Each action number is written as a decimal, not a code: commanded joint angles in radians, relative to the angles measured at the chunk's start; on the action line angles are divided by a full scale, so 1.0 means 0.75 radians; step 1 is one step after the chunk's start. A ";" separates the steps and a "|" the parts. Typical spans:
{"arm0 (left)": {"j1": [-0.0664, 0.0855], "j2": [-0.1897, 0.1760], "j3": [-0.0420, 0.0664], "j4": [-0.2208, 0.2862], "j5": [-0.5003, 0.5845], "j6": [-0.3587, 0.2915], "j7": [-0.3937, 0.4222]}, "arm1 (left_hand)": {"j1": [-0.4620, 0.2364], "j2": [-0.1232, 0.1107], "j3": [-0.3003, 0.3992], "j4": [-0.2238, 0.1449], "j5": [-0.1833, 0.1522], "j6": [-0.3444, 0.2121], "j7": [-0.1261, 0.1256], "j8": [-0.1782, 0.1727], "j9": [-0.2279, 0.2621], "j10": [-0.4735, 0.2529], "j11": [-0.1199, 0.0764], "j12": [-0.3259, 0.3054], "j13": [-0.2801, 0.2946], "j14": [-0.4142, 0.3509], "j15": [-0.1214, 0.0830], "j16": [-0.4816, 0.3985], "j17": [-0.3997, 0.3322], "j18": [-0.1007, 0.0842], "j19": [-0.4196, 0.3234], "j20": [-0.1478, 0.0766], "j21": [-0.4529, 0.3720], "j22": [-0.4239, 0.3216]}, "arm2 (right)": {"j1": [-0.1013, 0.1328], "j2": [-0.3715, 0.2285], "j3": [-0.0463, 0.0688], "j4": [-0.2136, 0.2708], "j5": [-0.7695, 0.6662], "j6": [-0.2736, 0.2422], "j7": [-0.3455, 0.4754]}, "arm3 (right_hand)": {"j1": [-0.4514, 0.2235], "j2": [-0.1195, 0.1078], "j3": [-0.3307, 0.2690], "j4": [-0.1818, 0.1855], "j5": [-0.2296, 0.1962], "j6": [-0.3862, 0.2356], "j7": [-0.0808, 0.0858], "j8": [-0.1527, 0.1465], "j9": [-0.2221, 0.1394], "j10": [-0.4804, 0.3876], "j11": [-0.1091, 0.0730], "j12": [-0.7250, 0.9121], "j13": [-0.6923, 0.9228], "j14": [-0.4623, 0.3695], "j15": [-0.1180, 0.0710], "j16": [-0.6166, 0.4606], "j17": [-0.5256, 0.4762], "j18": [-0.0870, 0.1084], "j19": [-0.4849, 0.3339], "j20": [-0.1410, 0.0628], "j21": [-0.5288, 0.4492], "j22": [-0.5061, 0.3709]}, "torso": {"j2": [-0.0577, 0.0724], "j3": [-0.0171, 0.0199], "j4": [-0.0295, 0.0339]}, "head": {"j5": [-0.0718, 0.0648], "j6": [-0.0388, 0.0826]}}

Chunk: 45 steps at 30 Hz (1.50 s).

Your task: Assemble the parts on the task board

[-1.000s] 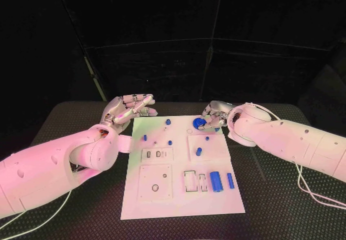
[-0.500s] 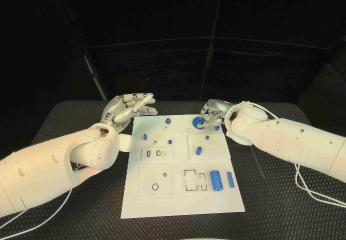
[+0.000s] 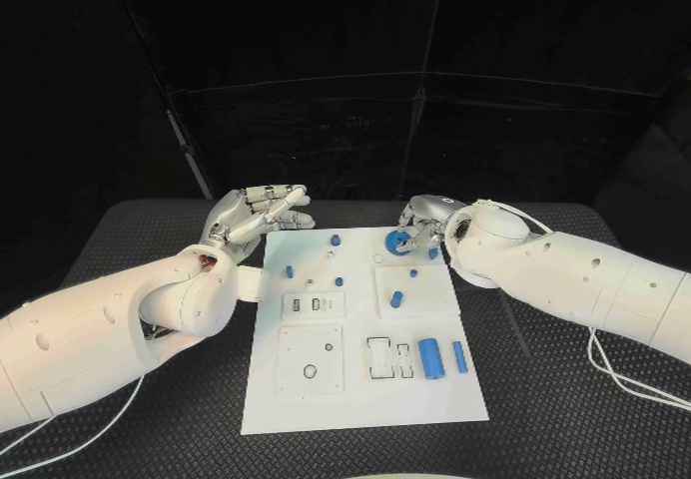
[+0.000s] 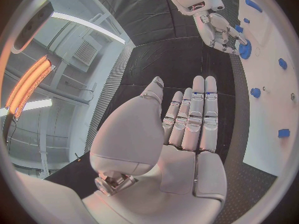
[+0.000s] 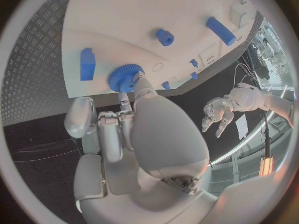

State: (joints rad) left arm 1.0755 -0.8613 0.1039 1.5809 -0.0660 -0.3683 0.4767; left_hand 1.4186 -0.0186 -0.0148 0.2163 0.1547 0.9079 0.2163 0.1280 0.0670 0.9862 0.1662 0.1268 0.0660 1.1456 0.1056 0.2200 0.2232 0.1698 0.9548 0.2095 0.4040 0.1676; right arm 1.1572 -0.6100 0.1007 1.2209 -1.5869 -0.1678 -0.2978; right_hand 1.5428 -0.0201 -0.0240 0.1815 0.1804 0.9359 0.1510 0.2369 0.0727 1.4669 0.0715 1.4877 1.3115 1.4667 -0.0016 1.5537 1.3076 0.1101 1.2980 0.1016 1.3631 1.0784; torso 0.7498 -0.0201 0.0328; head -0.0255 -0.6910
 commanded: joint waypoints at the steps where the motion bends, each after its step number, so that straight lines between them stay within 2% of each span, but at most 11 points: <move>1: 0.002 0.001 0.001 0.001 -0.006 0.018 0.003 | 0.013 0.000 -0.001 -0.010 -0.005 -0.004 0.008 -0.009 -0.002 -0.006 0.005 -0.009 -0.002 -0.005 0.006 -0.005 0.001 0.016 -0.004 0.009 -0.008 -0.001 | 0.000 0.001 -0.002 0.006 -0.107 -0.014 -0.036 | 0.034 0.022 0.037 -0.014 -0.005 0.026 -0.007 0.008 0.002 0.046 -0.014 0.008 0.198 0.127 -0.011 0.007 0.296 -0.022 0.014 -0.002 0.010 0.014 | -0.001 0.0001 0.0001 | 0.000 0.000; 8: 0.002 0.000 0.001 0.002 -0.006 0.019 0.003 | 0.013 0.000 -0.001 -0.010 -0.005 -0.004 0.008 -0.009 -0.002 -0.006 0.005 -0.009 -0.002 -0.005 0.006 -0.005 0.001 0.016 -0.004 0.009 -0.008 -0.001 | -0.001 -0.006 -0.002 0.050 -0.119 -0.079 -0.053 | 0.010 0.023 0.074 -0.016 -0.001 0.054 -0.015 0.002 -0.002 0.067 -0.021 0.030 0.231 0.128 -0.016 0.008 0.299 -0.028 0.031 -0.007 0.026 0.046 | 0.000 0.0004 0.0004 | 0.000 0.001; 13: 0.001 0.000 0.001 0.002 -0.006 0.019 0.003 | 0.013 0.000 -0.001 -0.010 -0.005 -0.004 0.008 -0.009 -0.002 -0.006 0.005 -0.009 -0.002 -0.005 0.006 -0.005 0.001 0.016 -0.004 0.009 -0.008 -0.001 | -0.001 -0.021 -0.002 0.137 -0.124 -0.150 -0.058 | -0.018 0.010 0.094 -0.015 0.013 0.065 -0.018 -0.008 -0.005 0.078 -0.023 0.042 0.248 0.129 -0.019 0.009 0.305 -0.031 0.041 -0.010 0.034 0.062 | 0.000 0.0016 -0.0002 | 0.003 0.003; 15: 0.001 0.001 0.001 0.002 -0.006 0.020 0.003 | 0.013 0.000 -0.001 -0.010 -0.005 -0.004 0.008 -0.009 -0.002 -0.006 0.005 -0.009 -0.002 -0.005 0.006 -0.005 0.001 0.016 -0.004 0.009 -0.008 -0.001 | -0.001 -0.021 -0.002 0.181 -0.140 -0.175 -0.063 | -0.025 0.006 0.099 -0.015 0.016 0.069 -0.019 -0.010 -0.005 0.081 -0.024 0.045 0.252 0.129 -0.019 0.010 0.306 -0.032 0.045 -0.011 0.037 0.069 | -0.001 0.0005 0.0005 | 0.003 0.004; 21: 0.001 0.004 0.001 -0.001 -0.006 0.020 0.003 | 0.013 0.000 -0.001 -0.010 -0.005 -0.004 0.008 -0.009 -0.002 -0.006 0.005 -0.009 -0.002 -0.005 0.006 -0.005 0.001 0.016 -0.004 0.009 -0.008 -0.001 | -0.001 0.021 -0.002 0.237 -0.176 -0.201 -0.071 | -0.040 -0.001 0.108 -0.012 0.020 0.073 -0.019 -0.015 -0.006 0.083 -0.025 0.047 0.255 0.130 -0.020 0.010 0.308 -0.034 0.050 -0.012 0.042 0.079 | 0.001 0.0006 0.0034 | 0.007 0.004; 26: 0.001 0.007 0.001 -0.003 -0.006 0.021 0.004 | 0.013 0.000 -0.001 -0.010 -0.005 -0.004 0.008 -0.009 -0.002 -0.006 0.005 -0.009 -0.002 -0.005 0.006 -0.005 0.001 0.016 -0.004 0.009 -0.008 -0.001 | -0.001 0.080 -0.002 0.223 -0.188 -0.207 -0.072 | -0.048 -0.004 0.113 -0.011 0.022 0.073 -0.019 -0.020 -0.006 0.083 -0.025 0.047 0.255 0.130 -0.020 0.010 0.307 -0.035 0.051 -0.012 0.043 0.081 | 0.001 -0.0006 0.0033 | 0.009 0.001; 30: 0.001 0.010 0.001 -0.005 -0.006 0.021 0.004 | 0.013 0.000 -0.001 -0.010 -0.005 -0.004 0.008 -0.009 -0.002 -0.006 0.005 -0.009 -0.002 -0.005 0.006 -0.005 0.001 0.016 -0.004 0.009 -0.008 -0.001 | -0.001 0.146 -0.006 0.184 -0.194 -0.202 -0.066 | -0.052 -0.005 0.116 -0.010 0.023 0.073 -0.019 -0.022 -0.007 0.084 -0.024 0.048 0.257 0.130 -0.020 0.011 0.309 -0.035 0.052 -0.012 0.044 0.082 | 0.001 -0.0011 0.0024 | 0.013 -0.002; 38: 0.001 0.013 0.001 -0.006 -0.006 0.022 0.004 | 0.014 0.002 -0.004 -0.013 -0.006 -0.003 0.007 -0.012 -0.002 -0.006 0.005 -0.013 -0.002 -0.006 0.007 -0.011 0.004 0.016 -0.005 0.009 -0.010 -0.003 | -0.001 0.220 -0.034 0.106 -0.196 -0.174 -0.055 | -0.062 -0.008 0.122 -0.008 0.025 0.073 -0.018 -0.027 -0.007 0.084 -0.024 0.047 0.256 0.130 -0.020 0.010 0.308 -0.036 0.053 -0.012 0.046 0.086 | 0.000 -0.0009 0.0022 | 0.017 -0.007; 45: 0.001 0.016 0.001 -0.007 -0.006 0.022 0.004 | 0.014 0.002 -0.004 -0.013 -0.006 -0.003 0.007 -0.012 -0.002 -0.006 0.005 -0.013 -0.002 -0.006 0.007 -0.011 0.004 0.016 -0.005 0.009 -0.010 -0.003 | -0.002 0.265 -0.046 0.050 -0.196 -0.155 -0.034 | -0.072 -0.011 0.127 -0.007 0.027 0.070 -0.017 -0.033 -0.008 0.082 -0.023 0.045 0.254 0.130 -0.019 0.010 0.307 -0.036 0.054 -0.012 0.047 0.088 | 0.001 0.0001 0.0018 | 0.020 -0.009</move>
State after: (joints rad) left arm 1.0749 -0.8510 0.1039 1.5746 -0.0661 -0.3634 0.4738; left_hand 1.4186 -0.0186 -0.0189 0.2122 0.1547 0.9079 0.2163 0.1212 0.0670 0.9863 0.1662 0.1201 0.0661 1.1456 0.1056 0.2148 0.2252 0.1697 0.9514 0.2127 0.3999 0.1659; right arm 1.1539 -0.4138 0.0656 1.2621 -1.7230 -0.2930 -0.3389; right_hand 1.4983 -0.0301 0.0667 0.1757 0.1972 0.9654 0.1589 0.2142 0.0658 1.4649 0.0588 1.5181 1.3080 1.4667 -0.0091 1.5575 1.3081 0.1006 1.3353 0.0930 1.3938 1.1433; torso 0.7506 -0.0206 0.0349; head -0.0112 -0.6978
